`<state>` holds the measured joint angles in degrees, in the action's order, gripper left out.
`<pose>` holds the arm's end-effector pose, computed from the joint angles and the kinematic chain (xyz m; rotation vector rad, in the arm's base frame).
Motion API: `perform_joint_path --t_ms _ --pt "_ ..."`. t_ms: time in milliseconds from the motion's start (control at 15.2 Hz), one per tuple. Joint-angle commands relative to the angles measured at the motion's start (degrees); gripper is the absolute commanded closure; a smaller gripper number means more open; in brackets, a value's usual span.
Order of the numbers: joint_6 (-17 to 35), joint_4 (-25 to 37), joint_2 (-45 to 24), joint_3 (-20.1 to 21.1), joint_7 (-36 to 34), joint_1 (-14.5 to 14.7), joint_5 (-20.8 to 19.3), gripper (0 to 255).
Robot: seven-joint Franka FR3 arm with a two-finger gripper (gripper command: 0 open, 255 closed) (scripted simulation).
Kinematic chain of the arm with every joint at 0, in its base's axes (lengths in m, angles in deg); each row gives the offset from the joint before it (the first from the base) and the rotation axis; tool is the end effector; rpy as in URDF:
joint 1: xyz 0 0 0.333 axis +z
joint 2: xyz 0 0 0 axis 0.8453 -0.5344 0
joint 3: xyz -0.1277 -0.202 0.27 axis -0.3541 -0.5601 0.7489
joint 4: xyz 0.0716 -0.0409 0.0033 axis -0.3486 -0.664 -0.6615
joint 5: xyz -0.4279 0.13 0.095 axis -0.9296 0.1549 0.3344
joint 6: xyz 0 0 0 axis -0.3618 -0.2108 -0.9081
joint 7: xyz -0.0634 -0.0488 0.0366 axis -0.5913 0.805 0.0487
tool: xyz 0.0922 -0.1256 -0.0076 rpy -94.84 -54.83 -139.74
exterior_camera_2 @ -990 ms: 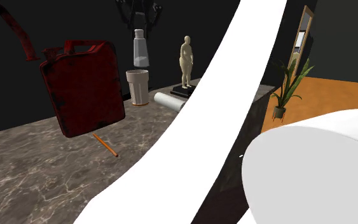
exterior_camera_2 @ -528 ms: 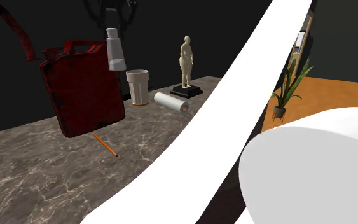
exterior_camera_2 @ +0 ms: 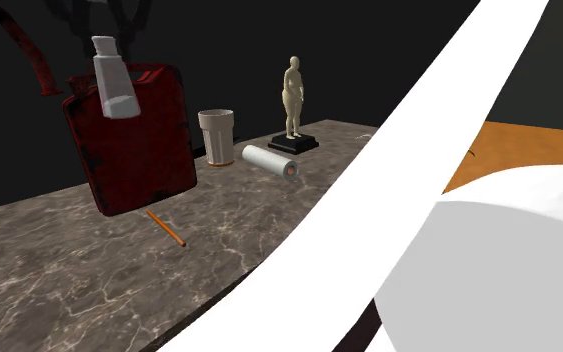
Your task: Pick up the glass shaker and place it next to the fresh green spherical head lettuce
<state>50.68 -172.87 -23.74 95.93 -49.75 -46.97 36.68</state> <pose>0.4785 0.2028 0.5930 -3.0649 0.0109 -0.0196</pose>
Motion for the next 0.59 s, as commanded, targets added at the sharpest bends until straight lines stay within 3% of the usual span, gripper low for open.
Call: perform_joint_path --t_ms 0,528 --pt "0.41 -1.06 0.9 1.71 -2.59 1.01 0.58 255" --pt "1.02 -1.04 1.56 9.34 -13.61 4.99 2.65 255"
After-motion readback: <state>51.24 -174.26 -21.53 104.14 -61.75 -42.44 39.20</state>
